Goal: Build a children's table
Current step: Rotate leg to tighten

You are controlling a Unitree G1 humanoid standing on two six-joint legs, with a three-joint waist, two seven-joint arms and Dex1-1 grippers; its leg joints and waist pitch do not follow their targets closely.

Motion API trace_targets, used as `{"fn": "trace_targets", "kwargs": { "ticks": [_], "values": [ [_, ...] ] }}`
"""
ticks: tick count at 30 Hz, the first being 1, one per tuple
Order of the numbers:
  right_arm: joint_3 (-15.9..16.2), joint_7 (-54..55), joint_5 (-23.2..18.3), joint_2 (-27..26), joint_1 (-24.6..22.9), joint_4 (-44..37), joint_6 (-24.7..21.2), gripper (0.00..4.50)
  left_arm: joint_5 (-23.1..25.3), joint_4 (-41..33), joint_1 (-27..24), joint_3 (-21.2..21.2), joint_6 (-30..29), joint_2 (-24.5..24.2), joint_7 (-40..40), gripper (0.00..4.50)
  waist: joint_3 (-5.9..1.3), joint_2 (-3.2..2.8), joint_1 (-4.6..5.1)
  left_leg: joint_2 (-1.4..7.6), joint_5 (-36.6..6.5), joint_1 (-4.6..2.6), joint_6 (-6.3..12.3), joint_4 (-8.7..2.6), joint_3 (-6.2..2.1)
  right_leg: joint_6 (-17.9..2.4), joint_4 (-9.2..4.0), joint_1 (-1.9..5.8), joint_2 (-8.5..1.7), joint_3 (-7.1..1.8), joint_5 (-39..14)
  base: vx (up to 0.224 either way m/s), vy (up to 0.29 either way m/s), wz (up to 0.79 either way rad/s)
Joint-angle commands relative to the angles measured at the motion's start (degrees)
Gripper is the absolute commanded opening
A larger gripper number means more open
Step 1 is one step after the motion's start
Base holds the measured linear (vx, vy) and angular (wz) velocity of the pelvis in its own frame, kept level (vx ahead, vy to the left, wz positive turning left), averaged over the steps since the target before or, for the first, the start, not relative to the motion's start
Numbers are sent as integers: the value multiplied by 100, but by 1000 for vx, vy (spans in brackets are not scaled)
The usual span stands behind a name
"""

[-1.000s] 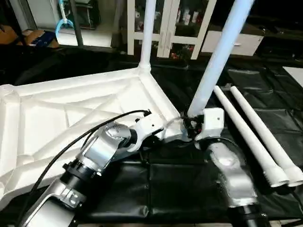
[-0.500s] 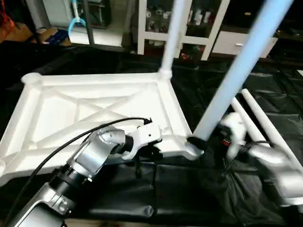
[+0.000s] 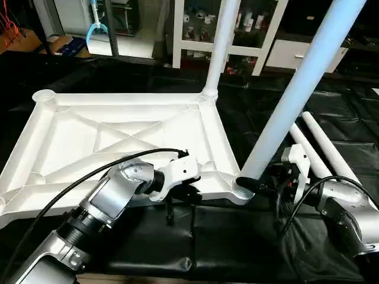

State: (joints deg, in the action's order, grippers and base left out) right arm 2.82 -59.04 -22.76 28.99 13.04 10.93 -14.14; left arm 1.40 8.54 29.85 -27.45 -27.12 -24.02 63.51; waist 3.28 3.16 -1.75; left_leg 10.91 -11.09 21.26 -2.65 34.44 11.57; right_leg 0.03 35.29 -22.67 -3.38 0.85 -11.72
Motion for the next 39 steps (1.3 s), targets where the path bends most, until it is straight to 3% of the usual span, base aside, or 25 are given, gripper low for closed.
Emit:
{"fn": "trace_targets", "kwargs": {
  "ticks": [1, 3, 4, 6, 8, 10, 12, 14, 17, 20, 21, 22, 23, 26, 28, 29, 30, 32, 34, 39],
  "values": [
    [-164, 578, 157, -142, 113, 219, 131, 218, 17, 55, -92, -168, -74, 27, 65, 0, -345, 26, 13, 250, -657, -86, 391, -365, -103, -1489, -369, 220, -389, -182, -467, 0, 0, 0],
    [-203, 924, 303, -249, 140, 307, 194, 207, 46, 114, -68, -143, -102, 67, -31, 0, -339, 34, 45, 245, -765, -85, 293, -376, -107, -1426, -389, 213, -381, -180, -668, 0, 0, 0],
    [-322, 2101, 716, -577, 167, 477, 141, 207, 126, 324, 21, -22, -208, 242, -402, 0, -332, 29, 49, 244, -795, -91, 239, -380, -109, -1404, -396, 200, -384, -180, -762, 0, 0, 0],
    [-395, 2533, 829, -722, 163, 513, 63, 196, 155, 409, 58, 33, -259, 318, -562, 0, -324, 17, 108, 220, -904, -81, 59, -407, -120, -1294, -426, 190, -374, -180, -1079, 0, 0, 0],
    [-454, 4182, 1486, -1234, 12, 330, -426, 195, 354, 929, 309, 436, -631, 778, -1699, 0, -320, 16, 154, 223, -1199, -122, -158, -426, -134, -1133, -477, 147, -364, -183, -1487, 0, 0, 0],
    [-433, 4808, 1732, -1543, -42, 231, -548, 192, 418, 1170, 439, 588, -649, 944, -2135, 0, -321, 24, 154, 212, -1406, -131, -200, -435, -150, -994, -509, 139, -367, -184, -1767, 0, 0, 0],
    [-413, 5486, 1994, -1917, -72, 142, -560, 191, 466, 1400, 571, 721, -624, 1096, -2520, 0, -315, -14, 162, 194, -1412, -119, -247, -445, -149, -863, -533, 98, -358, -200, -1794, 0, 0, 0],
    [-262, 5755, 2141, -2227, -13, 164, -449, 191, 470, 1507, 663, 763, -588, 1164, -2630, 0, -318, 12, 158, 185, -1540, -124, -234, -450, -157, -746, -544, 95, -354, -201, -1870, 0, 0, 0],
    [-133, 5684, 2084, -2417, 143, 250, -100, 191, 456, 1504, 706, 758, -582, 1141, -2501, 0, -311, -8, 176, 189, -1645, -86, -196, -468, -171, -668, -546, 99, -357, -197, -1859, 0, 0, 0],
    [-49, 4904, 1499, -2480, 204, 109, 113, 191, 451, 1447, 640, 710, -488, 1046, -2330, 0, -317, -21, 182, 193, -1677, -80, -141, -465, -170, -673, -545, 99, -362, -199, -1811, 0, 0, 0],
    [-49, 4904, 1499, -2480, 204, 109, 113, 191, 451, 1447, 640, 710, -488, 1046, -2330, 0, -312, -15, 179, 192, -1684, -79, -116, -465, -167, -666, -550, 101, -356, -200, -1799, 0, 0, 0],
    [7, 4345, 1199, -2370, 92, -222, 373, 226, 431, 1366, 575, 656, -518, 992, -2226, 0, -322, -11, 169, 199, -1622, -79, -90, -463, -163, -690, -537, 108, -359, -201, -1695, 0, 0, 0],
    [2, 4240, 1176, -2308, 57, -308, 392, 247, 424, 1347, 552, 607, -414, 949, -2154, 0, -333, -10, 151, 208, -1499, -67, -38, -447, -154, -727, -521, 127, -369, -209, -1486, 0, 0, 0],
    [-56, 3660, 1040, -1898, -37, -552, 306, 273, 407, 1237, 406, 359, 31, 670, -1706, 0, -350, -16, 131, 199, -1139, -34, 130, -427, -143, -878, -467, 167, -363, -203, -970, 0, 0, 0],
    [-59, 3432, 985, -1729, -50, -588, 273, 289, 402, 1197, 346, 280, 250, 568, -1516, 0, -371, -14, 164, 194, -855, 53, 184, -440, -183, -914, -415, 261, -365, -174, -689, 0, 0, 0],
    [-59, 3432, 985, -1729, -50, -588, 273, 289, 402, 1197, 346, 280, 250, 568, -1516, 0, -361, -19, 177, 202, -833, 38, 192, -438, -172, -938, -420, 231, -357, -175, -638, 0, 0, 0],
    [-177, 2668, 626, -1292, -36, -557, -23, 310, 284, 1025, 194, 224, 351, 362, -1096, 0, -373, -18, 199, 204, -936, -34, 270, -407, -150, -1138, -422, 223, -354, -179, -543, 0, 0, 0],
    [-218, 2037, 469, -902, 5, -458, -132, 316, 154, 912, 75, 180, 664, 187, -687, 0, -364, -24, 175, 226, -843, -31, 374, -399, -142, -1288, -410, 227, -364, -190, -356, 0, 0, 0],
    [-160, 1569, 494, -602, 31, -351, -7, 329, 61, 832, -10, 120, 967, 31, -348, 0, -344, -16, 151, 229, -920, -54, 397, -397, -110, -1354, -425, 196, -367, -196, -487, 0, 0, 0],
    [-142, 890, 451, -244, 63, -81, 277, 329, -73, 680, -88, 74, 1005, -174, -22, 0, -327, -16, 135, 251, -1214, -86, 232, -418, -117, -1286, -462, 160, -375, -189, -1072, 0, 0, 0]
  ]
}}
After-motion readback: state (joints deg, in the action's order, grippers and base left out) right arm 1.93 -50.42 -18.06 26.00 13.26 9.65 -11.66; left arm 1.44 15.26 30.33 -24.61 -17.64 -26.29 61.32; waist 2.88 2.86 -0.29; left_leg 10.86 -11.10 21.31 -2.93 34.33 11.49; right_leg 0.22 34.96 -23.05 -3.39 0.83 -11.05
